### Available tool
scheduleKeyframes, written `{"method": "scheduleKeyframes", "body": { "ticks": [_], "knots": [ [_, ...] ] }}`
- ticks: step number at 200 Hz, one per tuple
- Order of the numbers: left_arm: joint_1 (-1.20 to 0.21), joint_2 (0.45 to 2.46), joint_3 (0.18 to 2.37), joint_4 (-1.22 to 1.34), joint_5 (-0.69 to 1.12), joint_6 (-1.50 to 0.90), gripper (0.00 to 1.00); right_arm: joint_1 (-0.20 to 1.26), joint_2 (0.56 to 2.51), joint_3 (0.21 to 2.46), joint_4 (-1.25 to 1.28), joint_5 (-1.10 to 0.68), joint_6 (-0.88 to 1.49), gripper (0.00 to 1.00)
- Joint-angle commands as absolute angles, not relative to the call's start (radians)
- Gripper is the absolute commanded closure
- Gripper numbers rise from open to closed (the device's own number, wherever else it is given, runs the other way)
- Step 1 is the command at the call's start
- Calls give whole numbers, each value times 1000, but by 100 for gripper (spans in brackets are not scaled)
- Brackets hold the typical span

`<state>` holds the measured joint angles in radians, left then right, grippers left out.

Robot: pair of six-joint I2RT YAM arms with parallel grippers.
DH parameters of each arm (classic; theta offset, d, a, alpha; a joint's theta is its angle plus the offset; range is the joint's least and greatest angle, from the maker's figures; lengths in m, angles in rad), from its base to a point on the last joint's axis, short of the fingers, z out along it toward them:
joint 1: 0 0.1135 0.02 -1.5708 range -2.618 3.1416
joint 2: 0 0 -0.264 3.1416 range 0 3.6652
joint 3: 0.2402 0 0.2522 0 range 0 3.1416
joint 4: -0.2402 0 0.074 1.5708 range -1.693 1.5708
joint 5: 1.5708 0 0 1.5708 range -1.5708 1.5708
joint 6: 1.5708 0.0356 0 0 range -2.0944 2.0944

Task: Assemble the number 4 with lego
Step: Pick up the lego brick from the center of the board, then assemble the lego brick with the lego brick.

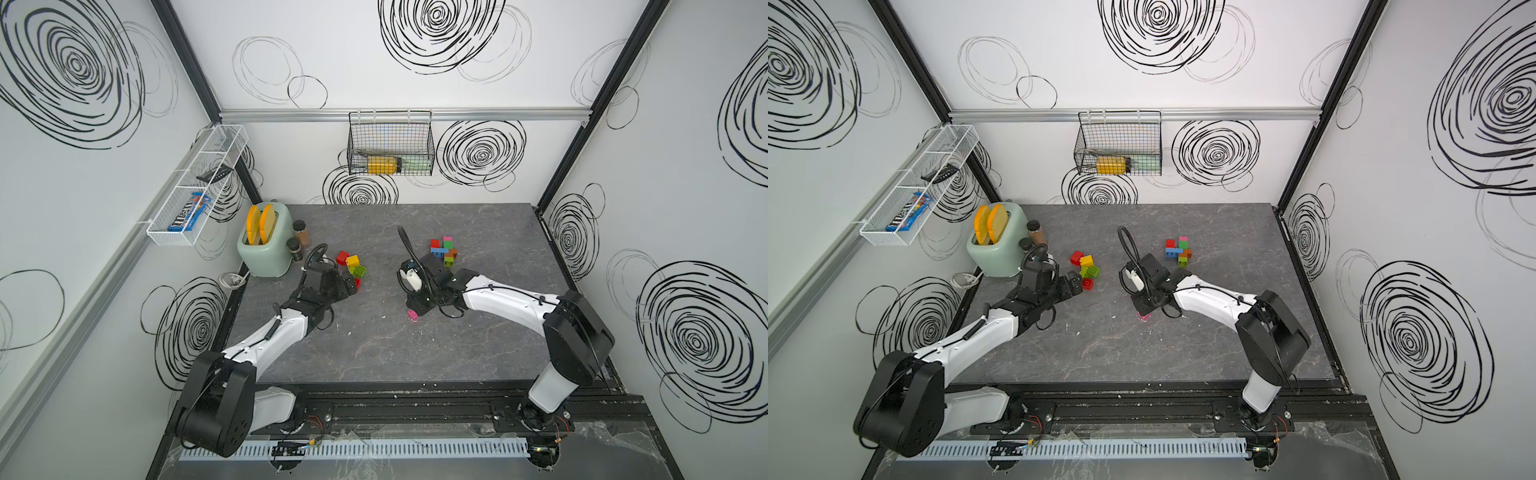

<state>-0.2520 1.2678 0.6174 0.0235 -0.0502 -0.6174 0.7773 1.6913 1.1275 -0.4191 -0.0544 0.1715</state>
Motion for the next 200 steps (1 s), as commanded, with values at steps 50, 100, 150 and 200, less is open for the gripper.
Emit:
{"method": "scheduleKeyframes", "body": {
  "ticks": [50,100,150,200],
  "knots": [
    [-242,1262,654,46,-51,-617,4,793,1715,1100,-472,-54,182,100],
    [-242,1267,653,45,-46,-618,4,798,1757,1087,-454,-39,170,100],
    [-241,1273,650,52,-42,-617,4,808,1794,1050,-452,-29,156,100],
    [-244,1280,647,54,-52,-602,4,828,1836,1015,-538,12,173,100]
  ]
}}
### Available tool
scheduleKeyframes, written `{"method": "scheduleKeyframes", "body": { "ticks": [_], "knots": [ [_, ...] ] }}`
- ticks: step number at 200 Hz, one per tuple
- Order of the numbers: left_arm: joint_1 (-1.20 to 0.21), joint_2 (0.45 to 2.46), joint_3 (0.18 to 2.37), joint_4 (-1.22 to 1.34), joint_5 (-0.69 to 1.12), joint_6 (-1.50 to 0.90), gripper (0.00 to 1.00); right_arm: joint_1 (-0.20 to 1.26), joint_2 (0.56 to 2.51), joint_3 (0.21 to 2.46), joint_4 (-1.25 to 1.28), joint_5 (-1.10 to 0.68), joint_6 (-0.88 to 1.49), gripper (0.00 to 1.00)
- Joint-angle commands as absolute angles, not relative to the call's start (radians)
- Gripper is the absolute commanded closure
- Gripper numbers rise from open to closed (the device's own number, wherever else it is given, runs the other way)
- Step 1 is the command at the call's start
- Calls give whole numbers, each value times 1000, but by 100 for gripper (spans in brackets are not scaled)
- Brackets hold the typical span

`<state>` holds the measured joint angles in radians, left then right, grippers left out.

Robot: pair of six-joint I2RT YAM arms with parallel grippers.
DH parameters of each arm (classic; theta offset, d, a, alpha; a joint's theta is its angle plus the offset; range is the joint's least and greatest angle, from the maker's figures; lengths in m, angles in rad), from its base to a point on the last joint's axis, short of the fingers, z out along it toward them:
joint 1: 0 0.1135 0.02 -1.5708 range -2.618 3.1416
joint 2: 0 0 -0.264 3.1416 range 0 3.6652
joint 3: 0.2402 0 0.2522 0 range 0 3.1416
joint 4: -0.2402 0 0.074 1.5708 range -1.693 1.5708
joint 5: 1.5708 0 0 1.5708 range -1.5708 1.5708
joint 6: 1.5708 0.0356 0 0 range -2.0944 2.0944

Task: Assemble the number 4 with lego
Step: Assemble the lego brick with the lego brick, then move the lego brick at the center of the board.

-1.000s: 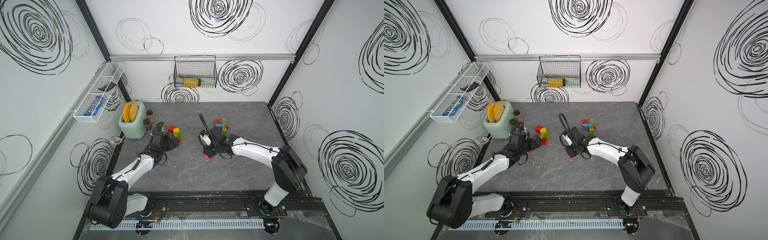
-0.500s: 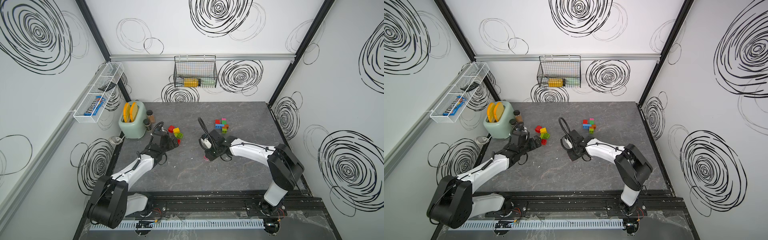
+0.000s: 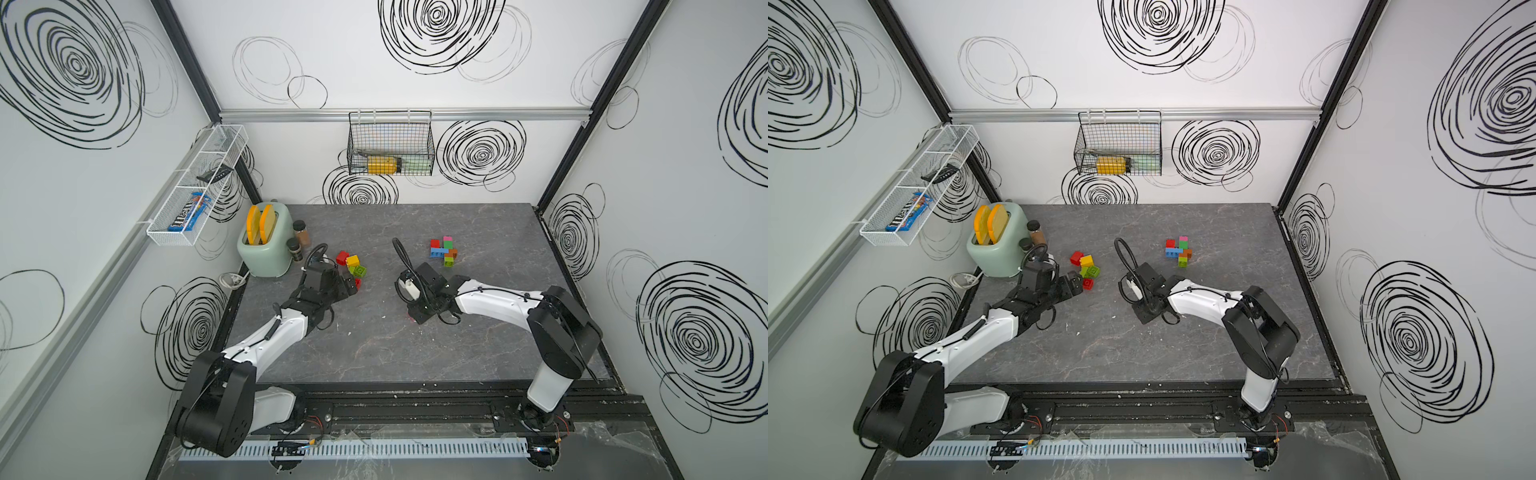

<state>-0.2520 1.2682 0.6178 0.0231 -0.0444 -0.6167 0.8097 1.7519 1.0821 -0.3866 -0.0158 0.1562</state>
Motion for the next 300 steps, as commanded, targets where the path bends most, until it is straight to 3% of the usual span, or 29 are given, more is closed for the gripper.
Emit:
{"method": "scheduleKeyframes", "body": {
  "ticks": [1,41,84,105,146,167,196,236,300],
  "knots": [
    [-245,1280,647,54,-54,-601,4,828,1840,1015,-541,12,176,100],
    [-295,1365,707,32,-153,-566,4,851,1966,954,-584,-6,299,100],
    [-294,1482,864,43,-196,-514,4,826,1954,983,-584,40,397,100],
    [-272,1621,1005,-22,-193,-477,4,818,1869,1034,-535,86,450,75],
    [-245,1814,1196,-82,-215,-373,2,824,1765,1121,-396,91,460,45],
    [-199,1918,1294,-114,-133,-347,9,822,1688,1117,-338,89,458,0],
    [-161,2035,1425,-191,-69,-307,34,818,1558,1046,-282,187,458,3],
    [-99,2093,1433,-127,83,-339,57,767,1355,884,-162,246,483,3],
    [-117,2069,1287,-79,168,-364,60,613,1123,693,-62,228,517,3]
  ]
}}
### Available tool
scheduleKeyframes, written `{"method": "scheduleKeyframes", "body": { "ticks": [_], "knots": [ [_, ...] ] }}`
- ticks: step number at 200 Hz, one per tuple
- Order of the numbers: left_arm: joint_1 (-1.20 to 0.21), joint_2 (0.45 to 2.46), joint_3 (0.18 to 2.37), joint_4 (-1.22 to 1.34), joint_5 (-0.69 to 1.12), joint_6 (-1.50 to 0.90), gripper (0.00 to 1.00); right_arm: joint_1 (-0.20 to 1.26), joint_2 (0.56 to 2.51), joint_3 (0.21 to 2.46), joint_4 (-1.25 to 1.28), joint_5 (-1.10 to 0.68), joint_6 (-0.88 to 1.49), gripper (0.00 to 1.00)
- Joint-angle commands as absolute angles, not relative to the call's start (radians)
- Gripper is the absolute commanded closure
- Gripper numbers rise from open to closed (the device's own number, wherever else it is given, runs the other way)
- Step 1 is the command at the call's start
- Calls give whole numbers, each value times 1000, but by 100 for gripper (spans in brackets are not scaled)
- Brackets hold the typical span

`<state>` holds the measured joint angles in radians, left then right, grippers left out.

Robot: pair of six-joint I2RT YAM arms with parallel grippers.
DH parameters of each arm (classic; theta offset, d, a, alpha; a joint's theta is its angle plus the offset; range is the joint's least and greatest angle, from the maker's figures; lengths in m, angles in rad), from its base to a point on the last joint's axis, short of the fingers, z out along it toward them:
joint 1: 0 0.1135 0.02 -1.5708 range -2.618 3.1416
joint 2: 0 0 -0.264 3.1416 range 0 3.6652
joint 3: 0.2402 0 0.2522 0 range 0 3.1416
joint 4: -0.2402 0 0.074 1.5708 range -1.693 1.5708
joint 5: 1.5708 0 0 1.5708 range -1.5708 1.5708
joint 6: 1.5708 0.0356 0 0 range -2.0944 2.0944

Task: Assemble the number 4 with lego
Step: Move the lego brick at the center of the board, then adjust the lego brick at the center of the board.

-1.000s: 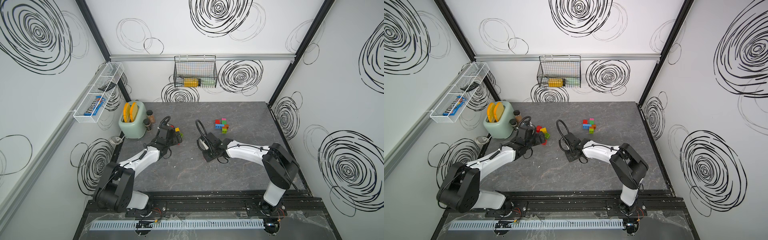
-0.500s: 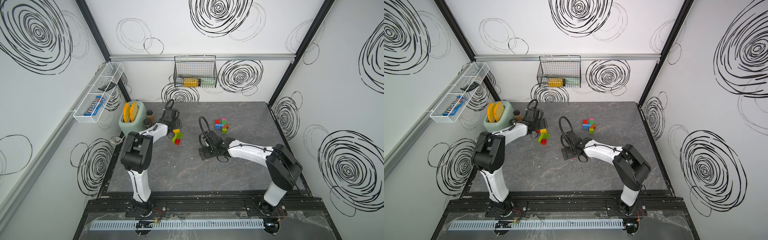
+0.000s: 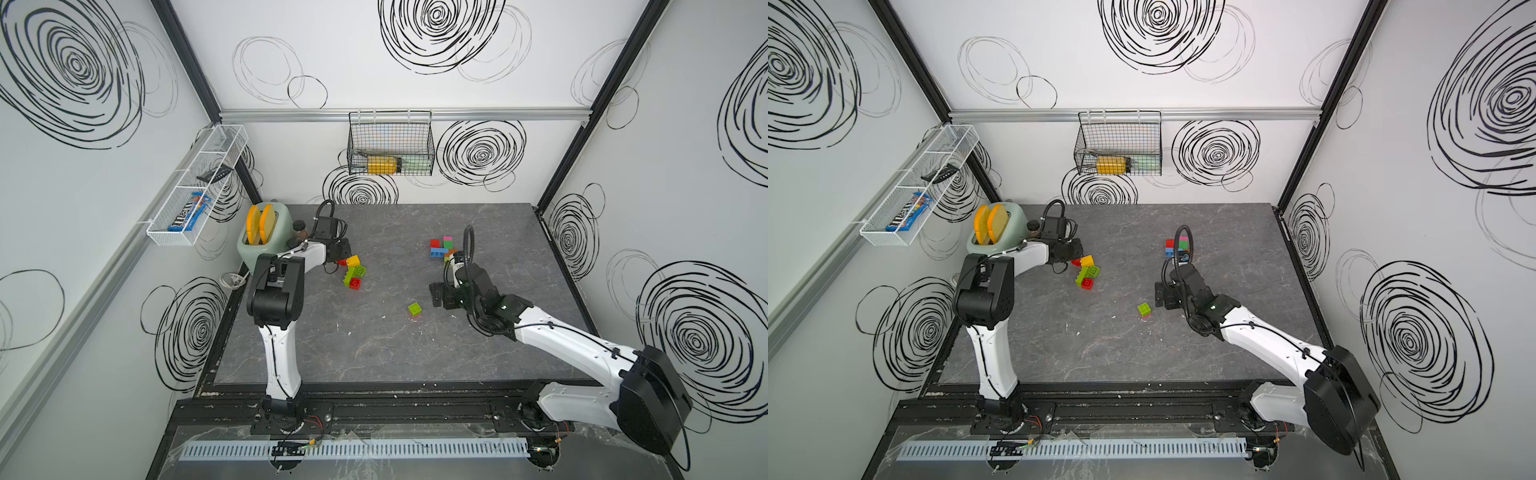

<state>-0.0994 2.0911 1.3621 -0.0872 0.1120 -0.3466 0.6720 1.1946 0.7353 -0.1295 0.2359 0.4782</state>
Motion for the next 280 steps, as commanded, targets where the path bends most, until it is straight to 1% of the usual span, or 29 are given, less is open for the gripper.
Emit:
{"method": "scheduleKeyframes", "body": {
  "ticks": [1,9,21,44,58,75,87,103,118,142,151,159,178,192,209,221,239,249,280],
  "knots": [
    [-119,2067,1283,-78,169,-364,61,608,1120,691,-59,223,517,3],
    [-131,2053,1255,-66,174,-366,61,572,1099,666,-35,174,513,3],
    [-154,2028,1212,-52,179,-376,60,520,1079,631,7,54,480,3],
    [-214,1986,1132,-24,169,-409,60,476,1068,605,35,-7,482,3],
    [-257,1960,1078,6,176,-422,61,472,1079,594,75,-65,450,1],
    [-318,1937,1034,28,191,-452,60,478,1117,588,137,-194,361,1],
    [-362,1930,1023,26,201,-456,60,484,1158,602,137,-233,350,0],
    [-405,1921,1022,16,200,-456,60,503,1225,629,133,-271,323,3],
    [-417,1904,1029,5,192,-454,59,538,1288,664,107,-255,310,5],
    [-400,1830,1030,-10,154,-454,49,603,1413,739,63,-248,283,9],
    [-398,1791,1023,-20,123,-450,45,629,1461,787,22,-218,284,11],
    [-403,1756,1012,-31,91,-445,44,646,1503,837,-22,-188,293,12],
    [-427,1676,967,-69,31,-452,44,654,1606,932,-85,-197,302,16],
    [-452,1616,915,-94,1,-472,44,654,1672,980,-98,-201,288,21],
    [-480,1551,851,-112,9,-502,43,653,1733,1021,-108,-210,248,27],
    [-498,1525,816,-115,50,-526,43,652,1772,1048,-122,-213,220,31],
    [-523,1520,783,-101,128,-553,43,652,1822,1083,-131,-238,151,35],
    [-537,1533,775,-90,161,-565,43,652,1848,1106,-142,-251,100,35],
    [-546,1592,756,-56,151,-595,43,651,1912,1191,-204,-232,16,38]
  ]
}}
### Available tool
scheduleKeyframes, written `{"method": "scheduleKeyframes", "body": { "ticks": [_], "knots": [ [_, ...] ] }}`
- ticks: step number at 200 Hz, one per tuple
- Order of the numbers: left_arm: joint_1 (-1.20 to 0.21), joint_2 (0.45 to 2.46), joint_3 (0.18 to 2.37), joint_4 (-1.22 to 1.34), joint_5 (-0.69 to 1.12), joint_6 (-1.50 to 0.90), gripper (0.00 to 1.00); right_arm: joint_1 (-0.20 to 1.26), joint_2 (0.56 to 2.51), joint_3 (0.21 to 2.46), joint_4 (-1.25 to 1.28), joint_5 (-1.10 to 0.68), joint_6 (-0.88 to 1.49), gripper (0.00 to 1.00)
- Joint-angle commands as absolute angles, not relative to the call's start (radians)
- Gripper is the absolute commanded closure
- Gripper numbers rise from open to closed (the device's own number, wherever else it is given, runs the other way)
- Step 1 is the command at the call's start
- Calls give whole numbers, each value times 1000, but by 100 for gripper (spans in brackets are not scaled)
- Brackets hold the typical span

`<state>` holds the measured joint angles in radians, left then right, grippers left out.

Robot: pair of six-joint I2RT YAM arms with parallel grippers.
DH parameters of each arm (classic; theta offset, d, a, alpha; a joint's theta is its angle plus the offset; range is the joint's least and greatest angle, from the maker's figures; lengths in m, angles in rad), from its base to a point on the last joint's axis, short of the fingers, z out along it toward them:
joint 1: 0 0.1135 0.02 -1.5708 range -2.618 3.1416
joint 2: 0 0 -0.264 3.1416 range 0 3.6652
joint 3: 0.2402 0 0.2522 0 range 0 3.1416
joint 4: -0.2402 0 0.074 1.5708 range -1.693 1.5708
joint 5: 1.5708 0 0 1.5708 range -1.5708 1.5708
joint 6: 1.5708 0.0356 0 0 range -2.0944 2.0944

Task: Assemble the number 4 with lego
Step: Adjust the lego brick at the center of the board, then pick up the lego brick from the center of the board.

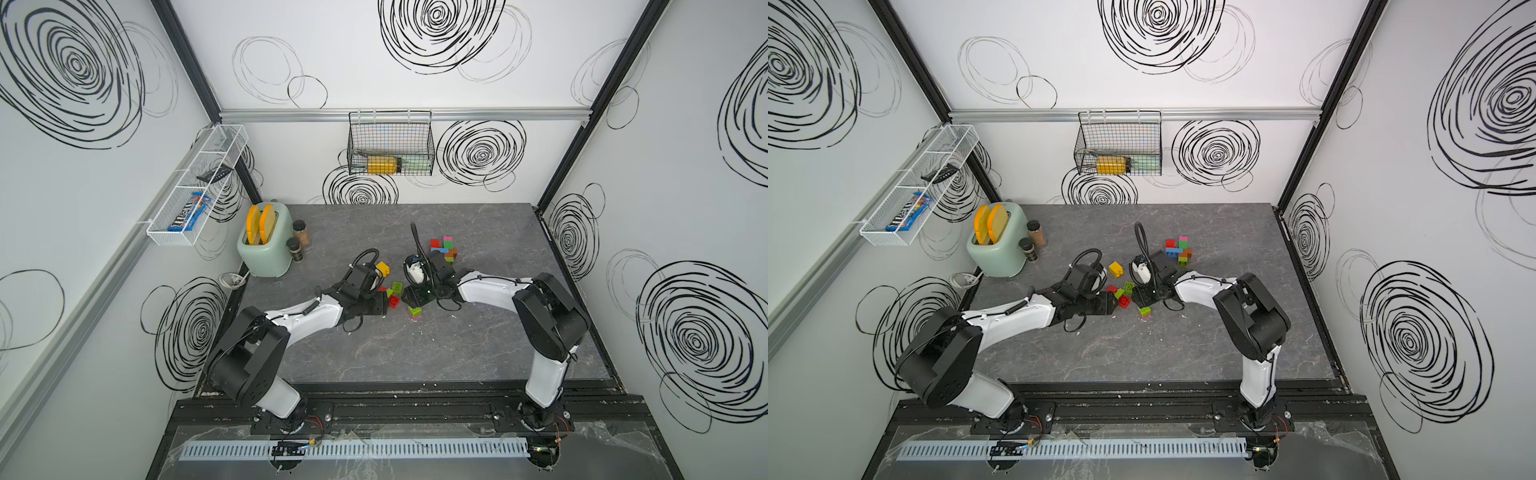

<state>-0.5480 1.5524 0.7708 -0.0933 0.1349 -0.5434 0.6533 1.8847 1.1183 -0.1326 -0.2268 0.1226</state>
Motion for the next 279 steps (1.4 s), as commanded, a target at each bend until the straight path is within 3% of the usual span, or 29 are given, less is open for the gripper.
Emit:
{"method": "scheduleKeyframes", "body": {
  "ticks": [1,66,95,158,180,205,232,244,279],
  "knots": [
    [-546,1595,756,-55,148,-597,43,652,1913,1193,-206,-233,14,39],
    [-456,1692,808,7,76,-566,43,711,1904,1172,-198,-315,-98,37],
    [-444,1726,845,-7,67,-551,41,749,1937,1185,-160,-247,-99,33],
    [-346,1579,705,49,197,-595,32,785,1969,1182,-107,-169,-138,34],
    [-310,1522,660,62,256,-593,21,792,1976,1173,-85,-169,-169,39],
    [-253,1463,623,65,320,-599,0,801,1987,1181,-82,-155,-201,53],
    [-203,1394,610,76,427,-605,3,804,1936,1161,-64,-151,-214,69],
    [-202,1382,634,59,512,-582,0,805,1881,1132,-37,-176,-224,71],
    [-228,1353,716,-38,652,-528,10,805,1701,999,93,-233,-243,74]
  ]
}}
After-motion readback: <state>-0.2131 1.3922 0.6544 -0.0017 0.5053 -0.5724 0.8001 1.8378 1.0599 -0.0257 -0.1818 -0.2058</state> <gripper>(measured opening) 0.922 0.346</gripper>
